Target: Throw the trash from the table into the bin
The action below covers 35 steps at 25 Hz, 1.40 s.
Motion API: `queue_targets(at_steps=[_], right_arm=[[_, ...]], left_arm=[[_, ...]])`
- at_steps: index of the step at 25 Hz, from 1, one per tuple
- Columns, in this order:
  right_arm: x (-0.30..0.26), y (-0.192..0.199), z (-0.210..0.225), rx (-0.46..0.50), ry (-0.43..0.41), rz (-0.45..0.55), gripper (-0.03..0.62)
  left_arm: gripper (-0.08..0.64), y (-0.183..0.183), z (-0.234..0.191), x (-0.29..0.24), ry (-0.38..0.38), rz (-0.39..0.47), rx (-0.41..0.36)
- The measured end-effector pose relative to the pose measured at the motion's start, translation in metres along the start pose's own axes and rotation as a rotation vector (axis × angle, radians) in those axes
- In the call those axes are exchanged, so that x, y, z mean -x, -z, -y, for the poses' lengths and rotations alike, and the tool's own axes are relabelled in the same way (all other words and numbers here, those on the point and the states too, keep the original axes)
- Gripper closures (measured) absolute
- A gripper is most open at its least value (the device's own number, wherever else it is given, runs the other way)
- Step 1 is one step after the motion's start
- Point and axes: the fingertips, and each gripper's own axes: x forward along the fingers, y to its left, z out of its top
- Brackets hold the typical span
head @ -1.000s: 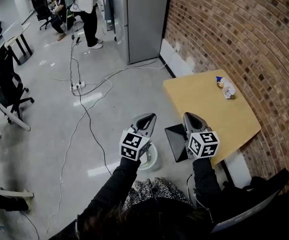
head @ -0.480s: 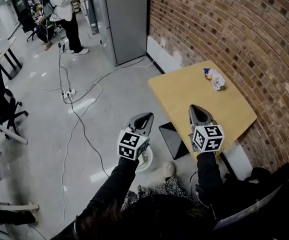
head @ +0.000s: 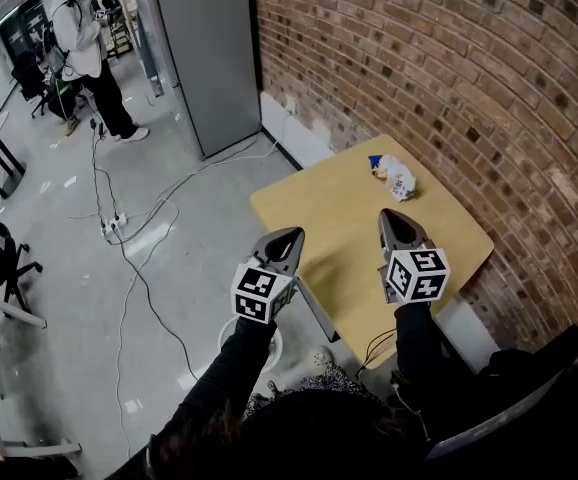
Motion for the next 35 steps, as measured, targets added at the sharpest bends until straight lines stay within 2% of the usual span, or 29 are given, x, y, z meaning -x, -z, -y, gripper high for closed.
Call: queue_targets(at_steps=[6, 12, 23, 35], right_arm=[[-0.010, 0.013, 0.069, -0.028, 0.041, -0.004, 0.580], [-0.026, 0.025, 0.122, -0.019, 0.064, -0.033, 0.580], [-0.059, 0.041, 0.170, -0.032, 0.059, -0.071, 0.580], [-0.087, 0.058, 0.196, -0.066, 0.075, -0.096, 0.580]], left_arm=[[0.555, -0.006, 0.020, -0.070, 0.050, -0.011, -0.017], [0.555, 0.006, 0.034, -0.115, 0.075, -0.047, -0.012], [0.555, 0.015, 0.044, -0.172, 0.091, -0.081, 0.006], [0.555, 0.029, 0.034, -0.200, 0.095, -0.113, 0.018]])
